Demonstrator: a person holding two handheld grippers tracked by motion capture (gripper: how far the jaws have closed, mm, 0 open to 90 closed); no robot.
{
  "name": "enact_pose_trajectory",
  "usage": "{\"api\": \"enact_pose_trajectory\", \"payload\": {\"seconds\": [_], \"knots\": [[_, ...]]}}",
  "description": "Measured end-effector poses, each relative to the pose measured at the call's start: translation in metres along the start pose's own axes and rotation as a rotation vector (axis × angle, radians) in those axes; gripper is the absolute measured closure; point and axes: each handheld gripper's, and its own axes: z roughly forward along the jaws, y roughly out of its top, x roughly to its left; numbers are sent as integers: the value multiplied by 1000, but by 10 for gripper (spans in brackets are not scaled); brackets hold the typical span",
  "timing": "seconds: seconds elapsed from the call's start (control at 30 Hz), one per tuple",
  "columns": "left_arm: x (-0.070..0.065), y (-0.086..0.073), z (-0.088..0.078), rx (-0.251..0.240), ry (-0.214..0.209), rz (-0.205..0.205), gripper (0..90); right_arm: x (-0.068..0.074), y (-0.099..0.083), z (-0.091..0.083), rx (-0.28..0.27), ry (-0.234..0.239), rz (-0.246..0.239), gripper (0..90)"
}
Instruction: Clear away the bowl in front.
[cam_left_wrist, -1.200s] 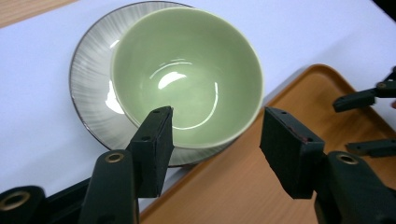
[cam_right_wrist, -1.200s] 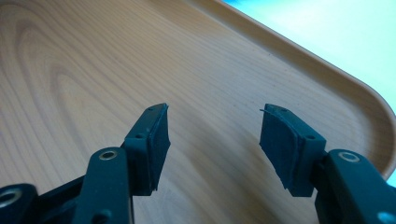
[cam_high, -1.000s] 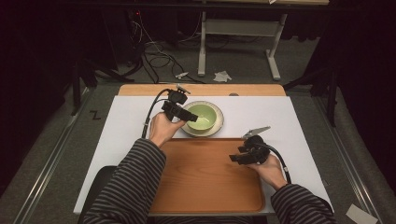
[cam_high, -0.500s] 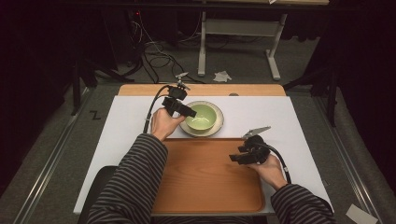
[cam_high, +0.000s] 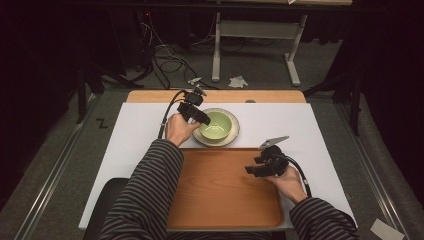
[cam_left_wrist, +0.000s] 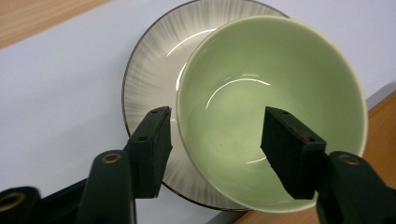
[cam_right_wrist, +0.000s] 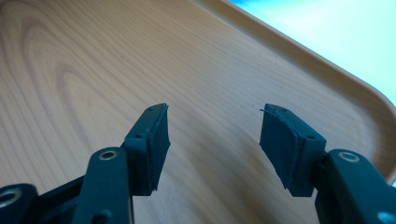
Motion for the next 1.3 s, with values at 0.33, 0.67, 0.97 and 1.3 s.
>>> {"api": "enact_pose_trajectory", "payload": {"seconds": [0.33,0.67,0.97,1.3], "knots": [[8,-2,18,53,24,-24,536,-1,0,1,-3,6,-19,437],[12,-4,31,87,38,-53,640,1,0,1,2,8,-12,436],[12,-7,39,113,48,-69,696,0,0,0,-2,7,-17,436],[20,-2,42,111,47,-118,798,1,0,0,-4,11,-22,436]]}}
